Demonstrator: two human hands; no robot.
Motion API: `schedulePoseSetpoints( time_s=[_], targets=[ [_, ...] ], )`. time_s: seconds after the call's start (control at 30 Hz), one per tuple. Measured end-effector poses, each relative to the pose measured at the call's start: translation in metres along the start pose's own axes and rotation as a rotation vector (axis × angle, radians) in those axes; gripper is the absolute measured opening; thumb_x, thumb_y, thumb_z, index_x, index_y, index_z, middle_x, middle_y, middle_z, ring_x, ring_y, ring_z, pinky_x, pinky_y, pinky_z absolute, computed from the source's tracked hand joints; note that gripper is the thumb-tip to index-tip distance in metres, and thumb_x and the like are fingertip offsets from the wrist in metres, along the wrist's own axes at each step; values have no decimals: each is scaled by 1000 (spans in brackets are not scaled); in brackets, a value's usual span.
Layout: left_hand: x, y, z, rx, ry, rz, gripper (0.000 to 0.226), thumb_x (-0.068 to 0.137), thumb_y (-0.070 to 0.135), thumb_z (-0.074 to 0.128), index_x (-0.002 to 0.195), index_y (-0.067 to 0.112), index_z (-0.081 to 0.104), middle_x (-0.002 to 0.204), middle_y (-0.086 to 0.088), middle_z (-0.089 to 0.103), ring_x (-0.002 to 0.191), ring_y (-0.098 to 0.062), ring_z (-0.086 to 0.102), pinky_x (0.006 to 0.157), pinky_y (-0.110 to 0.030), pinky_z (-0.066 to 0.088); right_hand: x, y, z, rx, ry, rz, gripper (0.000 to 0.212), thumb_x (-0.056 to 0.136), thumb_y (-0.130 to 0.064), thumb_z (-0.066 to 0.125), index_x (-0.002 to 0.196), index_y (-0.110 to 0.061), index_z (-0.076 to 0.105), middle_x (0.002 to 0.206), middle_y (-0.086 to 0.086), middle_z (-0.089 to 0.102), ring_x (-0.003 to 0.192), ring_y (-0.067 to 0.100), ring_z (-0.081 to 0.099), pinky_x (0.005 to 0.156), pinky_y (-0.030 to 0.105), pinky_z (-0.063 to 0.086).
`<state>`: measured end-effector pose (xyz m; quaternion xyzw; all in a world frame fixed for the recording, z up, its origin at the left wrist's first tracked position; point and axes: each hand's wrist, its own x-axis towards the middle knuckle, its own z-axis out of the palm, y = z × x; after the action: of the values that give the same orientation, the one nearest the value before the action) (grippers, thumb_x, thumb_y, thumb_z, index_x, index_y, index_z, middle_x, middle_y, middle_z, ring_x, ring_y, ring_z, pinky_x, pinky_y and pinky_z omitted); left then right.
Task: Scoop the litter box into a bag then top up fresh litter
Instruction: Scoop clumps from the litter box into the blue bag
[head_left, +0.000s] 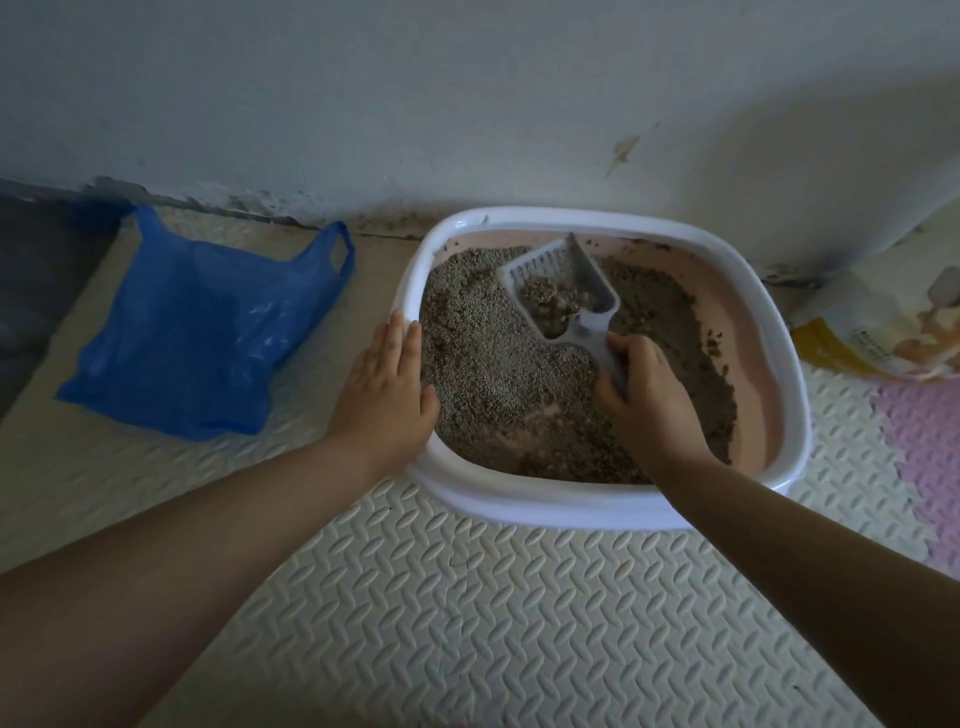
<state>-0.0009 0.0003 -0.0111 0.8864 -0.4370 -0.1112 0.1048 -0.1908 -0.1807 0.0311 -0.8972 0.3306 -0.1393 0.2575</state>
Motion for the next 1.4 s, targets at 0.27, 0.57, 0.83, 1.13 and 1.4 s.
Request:
schedulePoseSetpoints(
  time_s=[0.27, 0.57, 0.83, 1.13, 1.4],
  targets=[
    [-1, 1, -2, -19, -5, 0, 70, 98, 32, 34, 151, 8, -4, 159, -14, -11, 147, -25, -5, 120, -39, 7, 0, 27, -14, -77, -6, 130, 20, 91, -20, 54, 110, -16, 50, 90, 1, 54, 63, 8, 49, 50, 25, 35],
    [6, 10, -12, -113, -32, -32, 79, 97, 38, 45, 152, 7, -2, 159, -14, -13, 147, -26, -5, 118, -38, 7, -13, 58, -43, -304, -199, 248, 28, 87, -18, 60, 113, -12, 54, 89, -1, 50, 66, 11, 45, 59, 28, 33],
    [14, 19, -8, -138, 25, -88, 75, 97, 34, 44, 151, 4, 2, 159, -14, -11, 147, -28, -5, 119, -40, 11, -15, 69, -49, -493, -430, 349, 29, 87, -24, 58, 114, -14, 55, 88, 3, 59, 77, 20, 55, 66, 31, 45],
    [15, 20, -2, -145, 73, -97, 73, 95, 29, 42, 152, 5, 3, 159, -11, -10, 147, -26, -3, 119, -39, 13, 32, 54, -4, -350, -341, 278, 13, 88, -20, 56, 98, -13, 54, 72, -2, 51, 61, 11, 48, 50, 27, 35],
    [15, 20, 2, -156, 90, -96, 73, 94, 29, 43, 152, 6, 4, 160, -11, -7, 147, -25, 1, 118, -37, 17, 76, 34, 53, -202, -206, 319, 24, 94, -21, 51, 112, -5, 49, 103, 13, 57, 78, 25, 56, 57, 30, 39]
  ],
)
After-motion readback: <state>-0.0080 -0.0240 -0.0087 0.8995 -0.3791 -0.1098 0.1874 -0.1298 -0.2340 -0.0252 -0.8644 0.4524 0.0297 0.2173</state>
